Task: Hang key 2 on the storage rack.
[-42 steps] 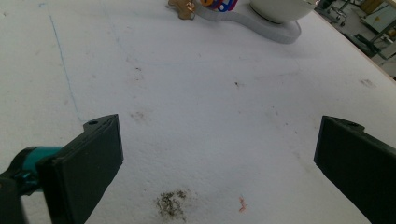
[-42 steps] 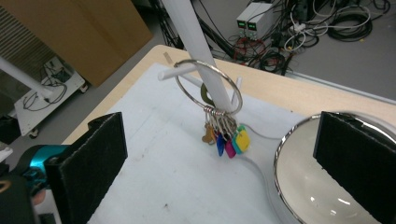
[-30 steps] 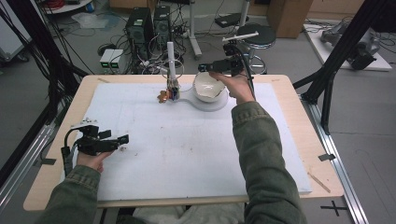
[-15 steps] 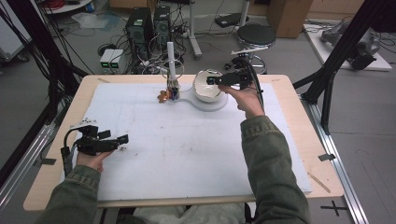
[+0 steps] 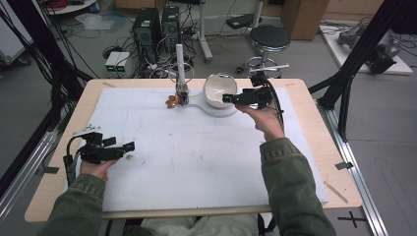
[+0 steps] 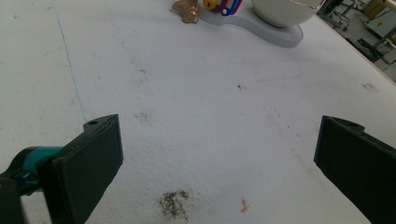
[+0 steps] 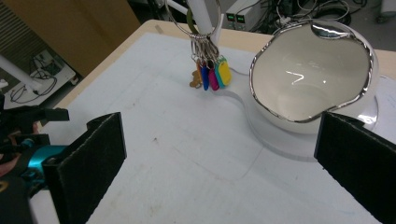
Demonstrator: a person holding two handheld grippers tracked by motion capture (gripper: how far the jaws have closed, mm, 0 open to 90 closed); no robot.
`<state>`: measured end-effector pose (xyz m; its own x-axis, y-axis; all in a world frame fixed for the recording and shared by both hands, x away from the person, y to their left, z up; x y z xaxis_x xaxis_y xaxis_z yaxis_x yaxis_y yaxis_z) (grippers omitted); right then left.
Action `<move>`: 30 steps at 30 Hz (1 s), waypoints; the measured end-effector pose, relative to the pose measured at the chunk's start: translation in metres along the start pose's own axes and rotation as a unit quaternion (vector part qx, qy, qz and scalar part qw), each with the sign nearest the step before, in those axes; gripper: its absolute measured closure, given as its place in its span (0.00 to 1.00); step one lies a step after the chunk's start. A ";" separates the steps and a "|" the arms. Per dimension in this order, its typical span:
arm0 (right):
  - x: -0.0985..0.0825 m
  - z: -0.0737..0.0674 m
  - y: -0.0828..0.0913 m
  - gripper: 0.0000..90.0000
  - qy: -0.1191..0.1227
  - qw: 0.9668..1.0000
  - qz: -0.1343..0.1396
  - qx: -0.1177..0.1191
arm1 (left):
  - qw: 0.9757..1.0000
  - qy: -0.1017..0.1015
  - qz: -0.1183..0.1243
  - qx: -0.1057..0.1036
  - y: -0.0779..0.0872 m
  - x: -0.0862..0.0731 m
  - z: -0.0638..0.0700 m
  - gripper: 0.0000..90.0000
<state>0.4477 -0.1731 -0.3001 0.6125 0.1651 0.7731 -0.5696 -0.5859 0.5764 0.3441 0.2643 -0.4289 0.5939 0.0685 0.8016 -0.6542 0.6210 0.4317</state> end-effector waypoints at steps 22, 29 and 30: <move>-0.046 0.021 0.038 0.01 -0.003 0.998 0.027 -0.058 | 1.000 -0.014 0.010 0.014 0.004 0.000 0.002 0.02; -0.061 0.029 0.042 0.01 -0.009 0.997 0.030 -0.073 | 1.000 -0.018 0.015 0.021 0.006 0.001 0.002 0.02; -0.063 0.030 0.043 0.01 -0.010 0.997 0.030 -0.076 | 0.999 -0.019 0.015 0.021 0.006 0.001 0.002 0.02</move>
<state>0.4008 -0.2323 -0.3322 0.5841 0.1171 0.8032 -0.6816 -0.4666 0.5637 0.3399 0.2666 -0.4250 0.5556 0.0561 0.8295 -0.6913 0.5855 0.4234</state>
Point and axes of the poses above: each handheld gripper's, and its own axes: y roughly backward along the jaws, x roughly out of its top, z roughly to its right, the point moved 3 cm from there along -y, roughly forward along the jaws, and after that the axes turned 5 degrees about -x, right-handed, at the moved point
